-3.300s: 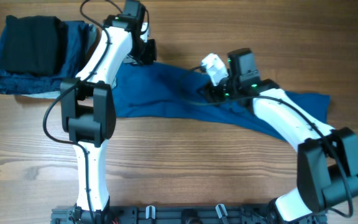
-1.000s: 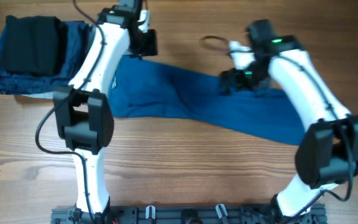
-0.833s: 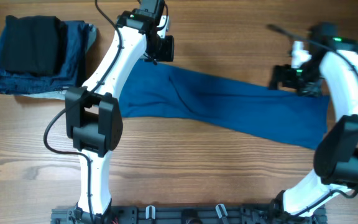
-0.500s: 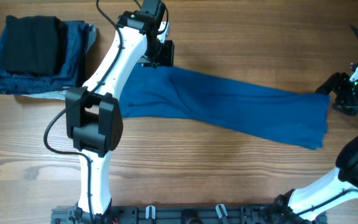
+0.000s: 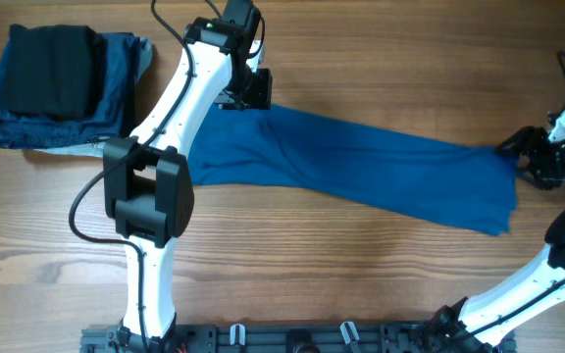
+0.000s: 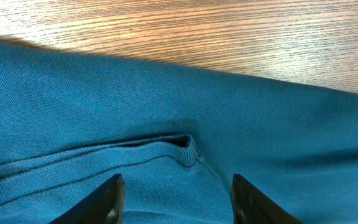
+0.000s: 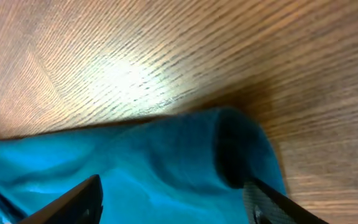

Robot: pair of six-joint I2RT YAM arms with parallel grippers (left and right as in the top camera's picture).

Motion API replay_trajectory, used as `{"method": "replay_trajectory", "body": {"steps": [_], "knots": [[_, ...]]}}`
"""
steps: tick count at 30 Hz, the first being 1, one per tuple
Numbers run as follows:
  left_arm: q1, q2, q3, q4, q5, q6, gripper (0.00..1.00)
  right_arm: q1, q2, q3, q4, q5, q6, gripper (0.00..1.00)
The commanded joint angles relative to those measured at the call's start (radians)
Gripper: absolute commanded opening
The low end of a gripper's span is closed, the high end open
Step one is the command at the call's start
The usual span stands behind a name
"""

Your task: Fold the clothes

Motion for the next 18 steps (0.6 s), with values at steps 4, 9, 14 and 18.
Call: {"method": "replay_trajectory", "body": {"steps": [4,9,14,18], "knots": [[0.004,-0.014,0.009,-0.001,-0.013,0.008,0.57,0.002,0.013,-0.003,0.037,-0.024,-0.069,0.61],[0.004,-0.014,0.009,-0.001,-0.014,0.008,0.58,0.002,0.013,-0.016,0.050,-0.021,-0.117,0.42],[0.004,-0.014,0.009,-0.001,-0.014,0.008,0.59,0.002,0.013,-0.079,0.130,-0.045,-0.116,0.04],[0.004,-0.014,0.009,0.000,-0.014,0.008,0.60,0.005,0.013,-0.011,0.057,-0.140,-0.116,0.04]]}}
